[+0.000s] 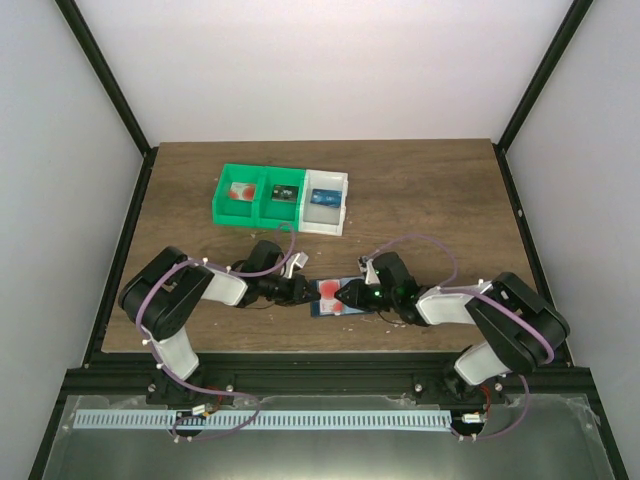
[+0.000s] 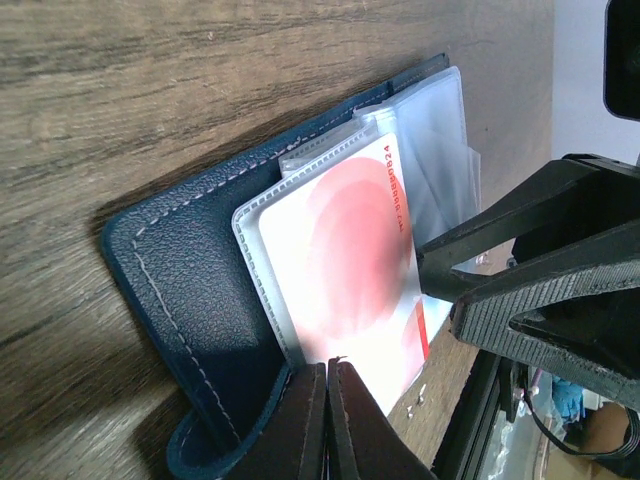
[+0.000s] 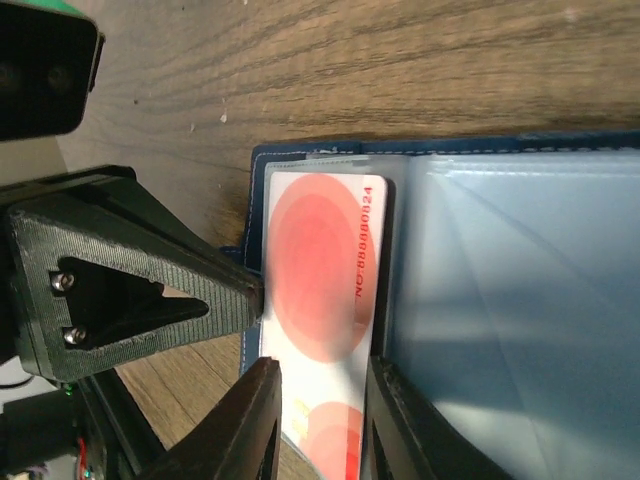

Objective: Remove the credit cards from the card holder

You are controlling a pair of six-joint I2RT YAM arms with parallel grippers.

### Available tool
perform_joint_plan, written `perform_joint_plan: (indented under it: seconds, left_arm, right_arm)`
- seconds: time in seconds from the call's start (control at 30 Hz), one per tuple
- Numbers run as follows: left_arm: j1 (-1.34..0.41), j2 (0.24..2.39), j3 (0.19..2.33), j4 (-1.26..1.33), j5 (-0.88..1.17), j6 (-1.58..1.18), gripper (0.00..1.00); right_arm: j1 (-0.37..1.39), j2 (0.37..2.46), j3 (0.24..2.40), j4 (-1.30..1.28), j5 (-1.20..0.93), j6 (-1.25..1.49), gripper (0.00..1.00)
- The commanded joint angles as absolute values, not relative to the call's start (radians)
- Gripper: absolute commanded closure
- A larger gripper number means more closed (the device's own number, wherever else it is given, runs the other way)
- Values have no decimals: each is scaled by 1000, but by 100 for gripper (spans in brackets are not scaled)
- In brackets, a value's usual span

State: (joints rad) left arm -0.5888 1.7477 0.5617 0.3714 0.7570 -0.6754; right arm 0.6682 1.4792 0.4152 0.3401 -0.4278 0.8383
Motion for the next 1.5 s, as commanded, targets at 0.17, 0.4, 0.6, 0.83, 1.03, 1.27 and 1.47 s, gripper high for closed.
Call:
perform_joint_plan:
  seconds: [0.17, 0.4, 0.6, 0.83, 1.03, 1.27, 1.47]
  left_arm:
    - [-586, 1773, 551, 343, 713, -648, 96]
    - [-586, 1773, 552, 342, 713, -647, 97]
    - [-586, 1755, 559, 296, 666, -624, 97]
    - [-586, 1752, 566, 284, 657, -614, 98]
    - [-585, 1757, 560, 296, 664, -619, 98]
    - [-586, 1763, 570, 282, 658, -610, 98]
    - [-586, 1773, 572, 272, 642, -599, 99]
  right_arm:
    - [638, 1464, 376, 464, -501, 866, 81]
    - [635, 1482, 377, 461, -494, 880, 82]
    - [634, 1452, 401, 367, -416, 853, 78]
    - [633, 1520, 426, 373, -421, 850, 77]
    - [634, 1556, 429, 419, -472, 849, 79]
    - [633, 1539, 402, 472, -471, 872, 95]
    - [622, 1517, 367, 503, -482, 882, 100]
